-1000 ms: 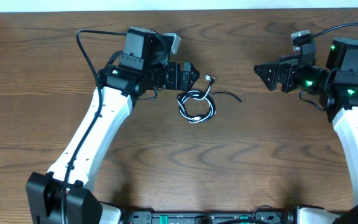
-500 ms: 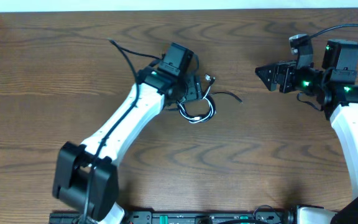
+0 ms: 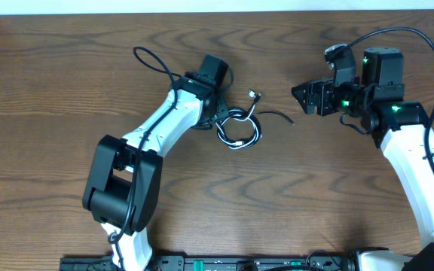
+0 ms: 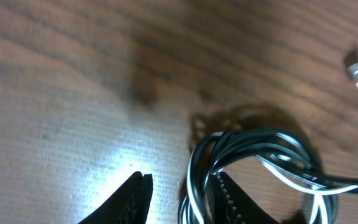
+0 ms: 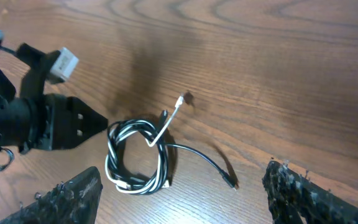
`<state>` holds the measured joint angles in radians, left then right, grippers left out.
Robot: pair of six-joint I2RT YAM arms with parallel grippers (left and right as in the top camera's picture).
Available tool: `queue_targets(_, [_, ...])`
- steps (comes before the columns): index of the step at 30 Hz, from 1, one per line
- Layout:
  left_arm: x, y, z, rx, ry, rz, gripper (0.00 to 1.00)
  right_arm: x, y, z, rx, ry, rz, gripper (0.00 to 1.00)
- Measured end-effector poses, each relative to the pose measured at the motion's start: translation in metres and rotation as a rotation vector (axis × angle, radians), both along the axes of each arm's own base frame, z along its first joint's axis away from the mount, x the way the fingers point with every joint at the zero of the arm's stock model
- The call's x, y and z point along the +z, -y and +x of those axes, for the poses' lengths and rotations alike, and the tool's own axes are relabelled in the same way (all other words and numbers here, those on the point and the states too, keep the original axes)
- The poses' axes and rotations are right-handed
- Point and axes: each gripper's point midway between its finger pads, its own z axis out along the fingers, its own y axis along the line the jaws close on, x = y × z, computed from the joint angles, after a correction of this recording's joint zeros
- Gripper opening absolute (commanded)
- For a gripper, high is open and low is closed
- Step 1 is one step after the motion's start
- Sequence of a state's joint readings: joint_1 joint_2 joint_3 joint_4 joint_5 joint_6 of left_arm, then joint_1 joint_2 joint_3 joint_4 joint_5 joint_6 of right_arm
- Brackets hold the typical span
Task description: Untangle cables
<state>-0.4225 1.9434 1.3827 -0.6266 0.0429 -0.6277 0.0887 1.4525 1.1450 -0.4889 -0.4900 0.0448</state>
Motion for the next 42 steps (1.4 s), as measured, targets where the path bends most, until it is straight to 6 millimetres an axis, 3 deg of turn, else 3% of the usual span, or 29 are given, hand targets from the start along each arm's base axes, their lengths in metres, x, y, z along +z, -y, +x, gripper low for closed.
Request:
queue_targets(4, [0.004, 0.006, 0.011, -0.042, 0.037, -0.051, 0.33, 0.0, 0.0, 0.002, -0.01, 0.008, -0.018, 0.8])
queue_targets(9, [0.002, 0.013, 0.008, -0.085, 0.025, -0.074, 0.28, -0.001, 0.002, 0.003, -0.019, 0.01, -0.027, 0.81])
queue_targets(18, [-0.027, 0.013, 0.002, -0.094, -0.045, -0.058, 0.27, -0.001, 0.003, 0.003, -0.021, 0.01, -0.029, 0.82])
queue_targets(20, [-0.027, 0.013, 0.001, -0.095, -0.047, -0.06, 0.23, -0.001, 0.003, 0.003, -0.021, 0.01, -0.029, 0.82])
queue_targets(23, [-0.028, 0.014, 0.0, -0.099, -0.052, -0.061, 0.08, -0.001, 0.003, 0.003, -0.021, 0.01, -0.029, 0.82])
queue_targets(33, [-0.024, 0.017, 0.008, -0.11, -0.015, -0.073, 0.08, -0.001, 0.003, 0.003, -0.021, 0.009, -0.029, 0.82])
queue_targets(35, [-0.018, 0.018, 0.01, -0.125, 0.003, -0.077, 0.08, -0.001, 0.003, 0.003, -0.021, 0.009, -0.029, 0.82])
queue_targets(38, [0.011, 0.021, 0.016, -0.143, 0.076, -0.098, 0.07, -0.003, 0.003, 0.004, -0.024, 0.003, -0.026, 0.82])
queue_targets(42, [0.072, 0.024, 0.023, -0.153, 0.223, -0.147, 0.08, -0.013, 0.002, 0.006, -0.03, -0.026, -0.022, 0.82])
